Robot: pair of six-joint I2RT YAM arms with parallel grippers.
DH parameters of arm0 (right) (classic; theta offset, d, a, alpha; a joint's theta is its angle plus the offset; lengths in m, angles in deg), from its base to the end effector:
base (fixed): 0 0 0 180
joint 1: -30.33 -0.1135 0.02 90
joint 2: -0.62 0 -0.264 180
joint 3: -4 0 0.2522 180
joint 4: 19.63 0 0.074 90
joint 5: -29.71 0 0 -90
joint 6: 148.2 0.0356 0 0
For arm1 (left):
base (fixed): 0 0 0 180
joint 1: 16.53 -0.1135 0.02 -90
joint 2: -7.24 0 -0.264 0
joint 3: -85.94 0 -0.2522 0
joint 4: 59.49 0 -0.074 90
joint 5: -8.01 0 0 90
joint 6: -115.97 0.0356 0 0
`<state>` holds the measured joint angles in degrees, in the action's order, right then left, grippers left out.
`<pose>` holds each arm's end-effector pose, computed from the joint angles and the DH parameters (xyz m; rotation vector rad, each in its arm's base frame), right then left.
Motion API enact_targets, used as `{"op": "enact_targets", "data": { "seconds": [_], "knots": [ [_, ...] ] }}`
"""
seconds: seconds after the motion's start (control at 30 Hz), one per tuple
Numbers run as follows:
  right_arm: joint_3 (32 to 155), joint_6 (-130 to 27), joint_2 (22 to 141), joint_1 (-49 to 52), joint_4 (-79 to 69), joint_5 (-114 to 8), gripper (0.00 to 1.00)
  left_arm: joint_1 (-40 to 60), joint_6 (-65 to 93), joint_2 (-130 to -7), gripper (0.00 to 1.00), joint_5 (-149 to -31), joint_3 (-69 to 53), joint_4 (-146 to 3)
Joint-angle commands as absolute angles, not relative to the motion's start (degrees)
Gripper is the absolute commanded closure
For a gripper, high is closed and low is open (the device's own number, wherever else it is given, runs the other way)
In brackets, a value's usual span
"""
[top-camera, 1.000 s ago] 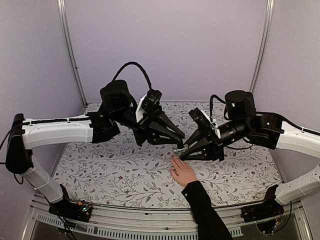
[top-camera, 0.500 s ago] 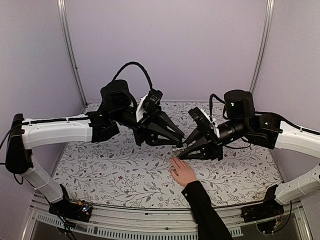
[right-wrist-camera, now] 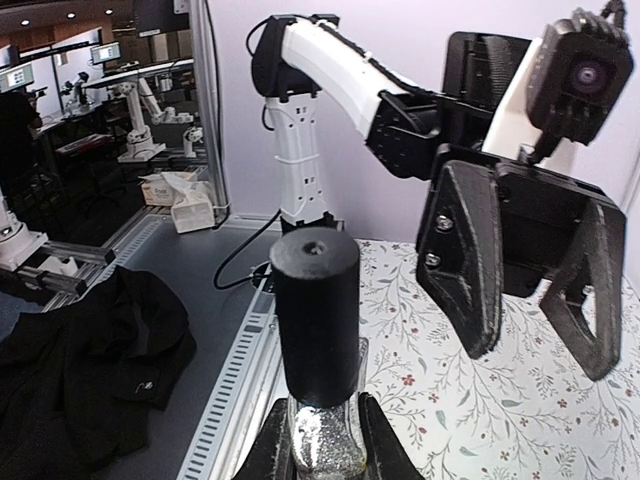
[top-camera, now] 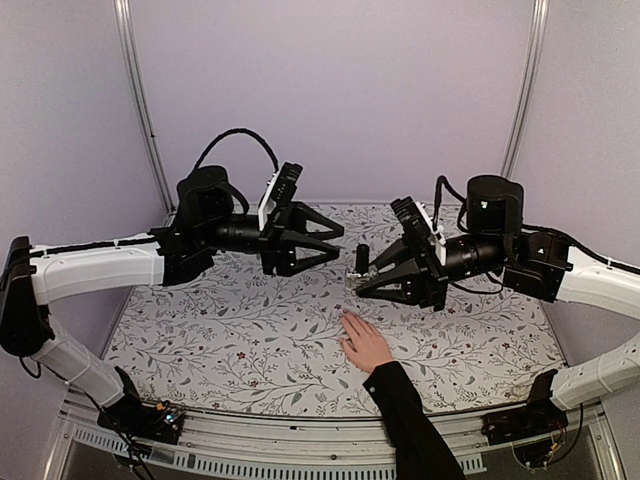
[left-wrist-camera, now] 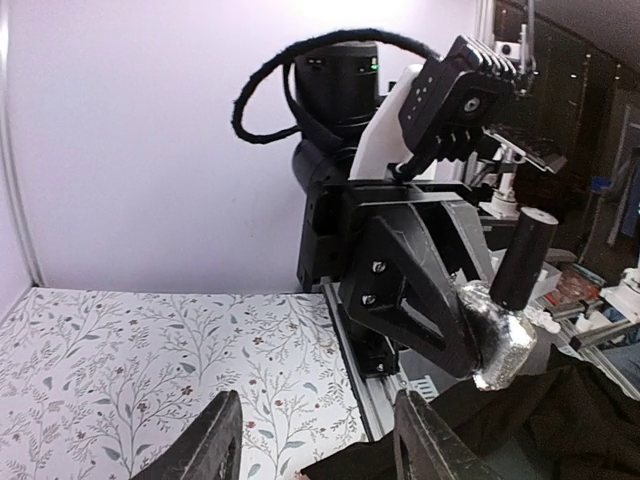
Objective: Paint the nails
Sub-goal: Screw the nail polish bottle.
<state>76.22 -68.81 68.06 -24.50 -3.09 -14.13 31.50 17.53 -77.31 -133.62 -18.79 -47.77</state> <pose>0.1326 0.2327 0.3582 -1.4863 1.1682 1.2520 0.2065 -0.2713 0.3397 1.2643 1.1965 -1.4294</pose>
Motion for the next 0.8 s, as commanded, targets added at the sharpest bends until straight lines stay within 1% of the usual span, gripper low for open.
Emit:
{"op": "enact_targets", "data": {
  "seconds": [0.0,0.17,0.33,0.47,0.77],
  "knots": [
    [74.9,-66.3,66.4,-23.4,-7.4,-21.6,1.00,29.3,13.9,-72.3,0.45,-123.6,-22.8,-44.0],
    [74.4,-64.7,65.7,-22.2,-8.0,-28.5,1.00,27.5,12.4,-68.2,0.43,-113.7,-26.5,-43.3],
    [74.5,-62.2,65.7,-21.2,-8.1,-39.8,1.00,27.4,12.7,-66.1,0.43,-107.1,-27.1,-46.5],
    [74.4,-61.2,66.2,-21.2,-7.7,-47.9,1.00,27.6,11.6,-65.1,0.42,-104.6,-28.1,-46.4],
    [76.0,-59.9,69.8,-21.2,-5.9,-59.3,1.00,30.9,12.4,-67.4,0.42,-101.0,-28.0,-45.4]
  ]
}}
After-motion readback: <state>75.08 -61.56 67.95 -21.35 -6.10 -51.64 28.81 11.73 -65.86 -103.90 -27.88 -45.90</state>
